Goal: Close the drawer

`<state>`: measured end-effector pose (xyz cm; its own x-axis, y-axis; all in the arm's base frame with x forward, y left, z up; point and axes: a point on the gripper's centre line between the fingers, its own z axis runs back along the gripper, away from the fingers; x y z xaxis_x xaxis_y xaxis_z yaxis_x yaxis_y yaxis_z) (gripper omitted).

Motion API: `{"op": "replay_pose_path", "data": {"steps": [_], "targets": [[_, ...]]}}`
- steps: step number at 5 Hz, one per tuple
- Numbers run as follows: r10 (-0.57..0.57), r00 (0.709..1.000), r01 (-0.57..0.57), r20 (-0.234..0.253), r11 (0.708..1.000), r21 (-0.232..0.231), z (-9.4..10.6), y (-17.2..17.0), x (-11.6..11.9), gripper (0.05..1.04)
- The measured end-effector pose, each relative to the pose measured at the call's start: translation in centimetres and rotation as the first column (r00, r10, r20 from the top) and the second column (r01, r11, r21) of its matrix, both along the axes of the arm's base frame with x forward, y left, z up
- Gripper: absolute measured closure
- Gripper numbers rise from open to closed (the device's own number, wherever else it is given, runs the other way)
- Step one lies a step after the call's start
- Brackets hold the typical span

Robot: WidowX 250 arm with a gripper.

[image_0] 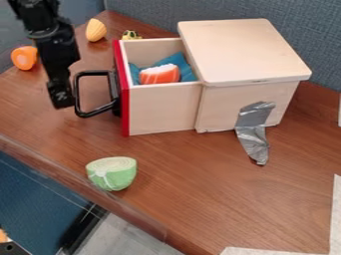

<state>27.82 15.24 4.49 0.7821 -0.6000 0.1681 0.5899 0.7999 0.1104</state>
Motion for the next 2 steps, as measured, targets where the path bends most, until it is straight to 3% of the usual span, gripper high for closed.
{"op": "replay_pose_path", "data": {"steps": [2], "targets": [[0.015,1.0,-0.015,0.004,1.0,-0.002,0.0,-0.42,1.52,0.084]]}}
